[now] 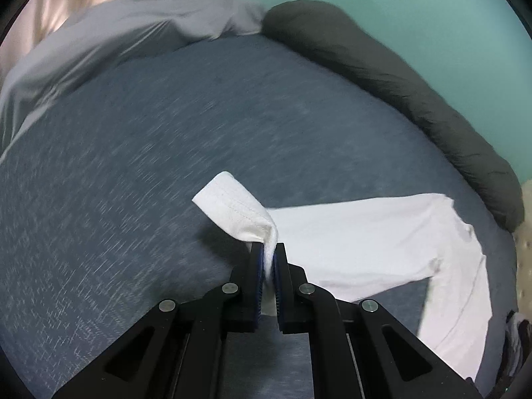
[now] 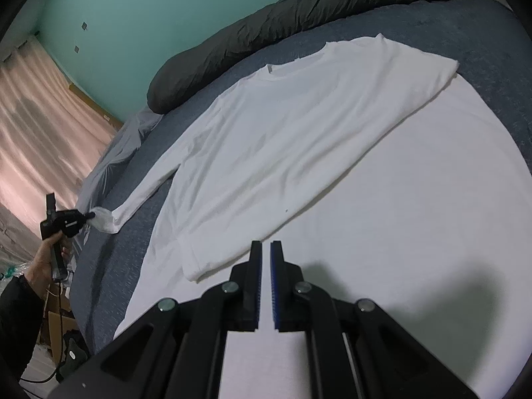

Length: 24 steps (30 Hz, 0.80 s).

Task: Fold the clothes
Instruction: 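Grasp the sleeve cuff with the left gripper and lift it over the shirt body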

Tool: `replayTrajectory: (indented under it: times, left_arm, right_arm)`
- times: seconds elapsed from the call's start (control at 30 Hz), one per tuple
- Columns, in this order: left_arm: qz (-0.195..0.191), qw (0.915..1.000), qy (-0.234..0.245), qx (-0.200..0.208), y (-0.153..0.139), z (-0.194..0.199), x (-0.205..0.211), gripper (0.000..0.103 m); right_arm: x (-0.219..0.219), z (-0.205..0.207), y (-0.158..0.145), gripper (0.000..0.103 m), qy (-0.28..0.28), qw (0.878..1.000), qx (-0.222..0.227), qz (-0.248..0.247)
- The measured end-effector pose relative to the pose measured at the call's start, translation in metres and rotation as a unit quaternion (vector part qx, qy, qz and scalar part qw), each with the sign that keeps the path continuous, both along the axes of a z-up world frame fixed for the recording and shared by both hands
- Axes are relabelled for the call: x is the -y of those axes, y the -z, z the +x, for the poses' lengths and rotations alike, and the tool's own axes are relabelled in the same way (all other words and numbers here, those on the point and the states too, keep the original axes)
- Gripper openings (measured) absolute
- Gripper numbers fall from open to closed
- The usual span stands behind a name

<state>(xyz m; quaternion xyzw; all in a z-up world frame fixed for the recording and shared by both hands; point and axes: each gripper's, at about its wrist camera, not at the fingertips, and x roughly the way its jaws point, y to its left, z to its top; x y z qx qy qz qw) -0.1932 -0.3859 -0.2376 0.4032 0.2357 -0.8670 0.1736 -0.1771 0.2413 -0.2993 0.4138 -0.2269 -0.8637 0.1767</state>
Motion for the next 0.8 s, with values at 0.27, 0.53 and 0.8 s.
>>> replayTrajectory:
  times: [0.27, 0.53, 0.8]
  left_arm:
    - [-0.018, 0.9974, 0.063, -0.029, -0.054, -0.04, -0.065, 0.006]
    - [-0.044, 0.9883, 0.14, -0.039, -0.09, -0.096, -0.166, 0.006]
    - [-0.061, 0.9772, 0.198, -0.047, -0.115, -0.131, -0.262, 0.006]
  right_arm:
    - [-0.013, 0.005, -0.01, 0.005, 0.01, 1.0, -0.016, 0.004]
    - [-0.031, 0.005, -0.014, 0.005, 0.023, 0.999, -0.022, -0.005]
    - [-0.051, 0.004, -0.014, 0.005, 0.031, 0.999, -0.011, -0.037]
